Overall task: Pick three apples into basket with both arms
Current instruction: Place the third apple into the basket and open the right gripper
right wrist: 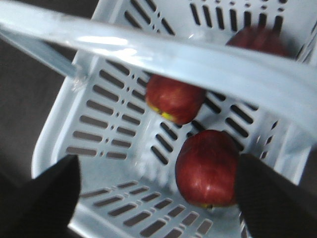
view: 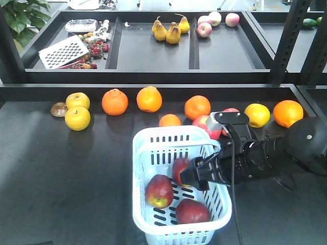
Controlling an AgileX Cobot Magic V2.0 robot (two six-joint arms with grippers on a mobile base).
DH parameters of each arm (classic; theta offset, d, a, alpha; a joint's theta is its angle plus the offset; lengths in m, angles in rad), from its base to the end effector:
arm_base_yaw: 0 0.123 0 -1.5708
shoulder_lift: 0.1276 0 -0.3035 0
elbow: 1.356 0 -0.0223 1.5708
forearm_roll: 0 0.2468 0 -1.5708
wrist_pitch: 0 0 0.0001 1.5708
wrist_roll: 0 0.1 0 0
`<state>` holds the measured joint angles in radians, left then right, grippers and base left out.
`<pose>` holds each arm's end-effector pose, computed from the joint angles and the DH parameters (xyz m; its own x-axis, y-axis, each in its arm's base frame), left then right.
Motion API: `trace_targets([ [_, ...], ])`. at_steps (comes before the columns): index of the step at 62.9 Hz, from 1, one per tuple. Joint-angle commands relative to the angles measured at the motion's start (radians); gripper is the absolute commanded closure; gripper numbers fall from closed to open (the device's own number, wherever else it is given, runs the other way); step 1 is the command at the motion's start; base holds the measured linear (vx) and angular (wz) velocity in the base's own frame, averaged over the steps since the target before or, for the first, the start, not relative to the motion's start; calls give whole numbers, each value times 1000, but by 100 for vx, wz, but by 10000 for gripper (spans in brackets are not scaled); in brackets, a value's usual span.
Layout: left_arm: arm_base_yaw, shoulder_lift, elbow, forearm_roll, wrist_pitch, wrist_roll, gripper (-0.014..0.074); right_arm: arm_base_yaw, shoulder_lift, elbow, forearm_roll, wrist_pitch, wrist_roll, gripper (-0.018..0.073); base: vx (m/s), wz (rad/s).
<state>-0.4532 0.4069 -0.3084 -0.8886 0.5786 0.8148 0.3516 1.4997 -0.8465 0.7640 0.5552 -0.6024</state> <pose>0.0435 -0.0685 0.2616 -0.3410 0.1805 -0.9226 0.7526 0.6405 -0.1529 0.2584 0.1337 0.2348 -0.8220 -0.2214 -0.5247 -0.4444 0.8256 0.3478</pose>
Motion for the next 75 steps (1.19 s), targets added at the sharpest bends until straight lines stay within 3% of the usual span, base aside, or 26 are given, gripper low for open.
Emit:
trace_targets([
  [1, -3, 6, -26, -32, -49, -4, 603, -1, -61, -29, 22, 44, -21, 141, 0, 0],
  [13, -3, 6, -26, -32, -89, -4, 603, -1, -200, -29, 22, 129, -104, 571, 0, 0],
  [25, -3, 6, -26, -32, -120, -4, 603, -3, -411, -29, -5, 166, -137, 568, 0, 0],
  [36, -3, 6, -26, -32, -120, -4, 603, -3, -627, -29, -103, 173, -106, 566, 0, 0],
  [48, -3, 6, -26, -32, -120, -4, 603, -3, -807, 82, -302, 120, 32, 564, 0, 0],
  [61, -3, 6, -26, -32, -139, -4, 603, -3, -1001, 382, -486, 10, 238, 564, 0, 0],
  [66, -3, 6, -26, -32, -163, -4, 603, -3, -1055, 456, -512, -8, 300, 564, 0, 0],
  [75, -3, 6, -26, -32, -206, -4, 603, -3, -1112, 485, -512, -16, 311, 564, 0, 0],
])
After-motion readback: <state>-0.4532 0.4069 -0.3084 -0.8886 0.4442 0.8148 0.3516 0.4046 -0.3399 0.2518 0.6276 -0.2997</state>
